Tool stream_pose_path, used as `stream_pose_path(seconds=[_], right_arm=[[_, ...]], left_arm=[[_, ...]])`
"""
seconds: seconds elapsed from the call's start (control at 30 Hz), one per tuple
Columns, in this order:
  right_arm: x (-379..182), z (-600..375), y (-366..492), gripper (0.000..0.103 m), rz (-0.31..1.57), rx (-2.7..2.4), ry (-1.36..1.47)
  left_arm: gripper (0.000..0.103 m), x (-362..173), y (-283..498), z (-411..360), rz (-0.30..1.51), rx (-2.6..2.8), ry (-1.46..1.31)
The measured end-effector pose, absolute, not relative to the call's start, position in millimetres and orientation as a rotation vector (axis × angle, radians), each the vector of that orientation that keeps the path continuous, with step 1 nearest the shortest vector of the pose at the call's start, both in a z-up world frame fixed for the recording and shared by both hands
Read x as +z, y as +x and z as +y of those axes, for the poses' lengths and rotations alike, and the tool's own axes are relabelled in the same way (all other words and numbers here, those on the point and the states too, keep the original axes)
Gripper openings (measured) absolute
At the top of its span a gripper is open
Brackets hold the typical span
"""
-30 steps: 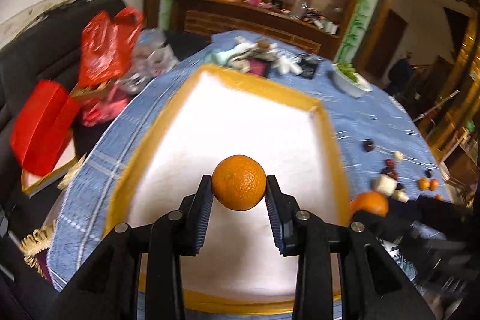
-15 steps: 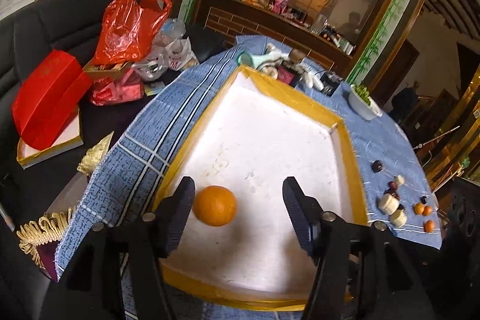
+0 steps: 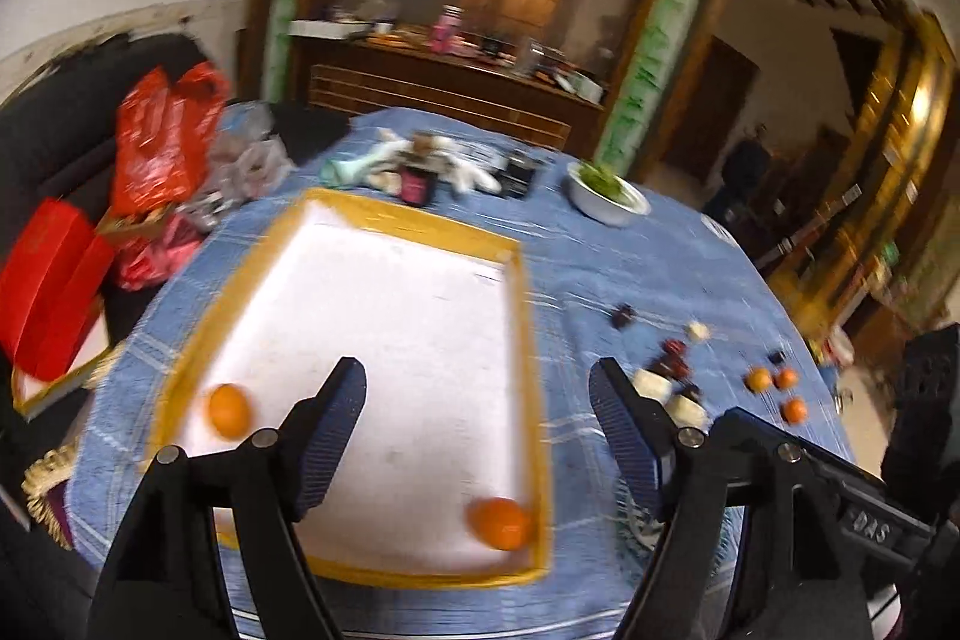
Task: Organize fruits
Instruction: 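Carry both oranges over the white tray and open both tools to drop them, then grasp a cream yam piece with the left tool while the right grasps another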
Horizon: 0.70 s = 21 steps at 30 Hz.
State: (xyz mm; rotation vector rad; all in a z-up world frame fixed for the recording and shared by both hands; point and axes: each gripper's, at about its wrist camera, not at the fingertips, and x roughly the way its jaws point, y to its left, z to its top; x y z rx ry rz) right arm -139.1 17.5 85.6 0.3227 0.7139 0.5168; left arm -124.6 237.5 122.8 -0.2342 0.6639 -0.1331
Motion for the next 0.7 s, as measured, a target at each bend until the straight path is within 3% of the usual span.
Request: stream_pose_path(seconds=[0.4,0.7], right_arm=[[39,-152,-133,0.06,0.748,0.273,0.582],[18,-111,-77,0.059,0.866,0.32,0.377]], left_arm=[[0.077,106,-94,157,0.77,-0.267,-0.155],[0.077,75,-26,122,0.921,-0.353,-0.235]])
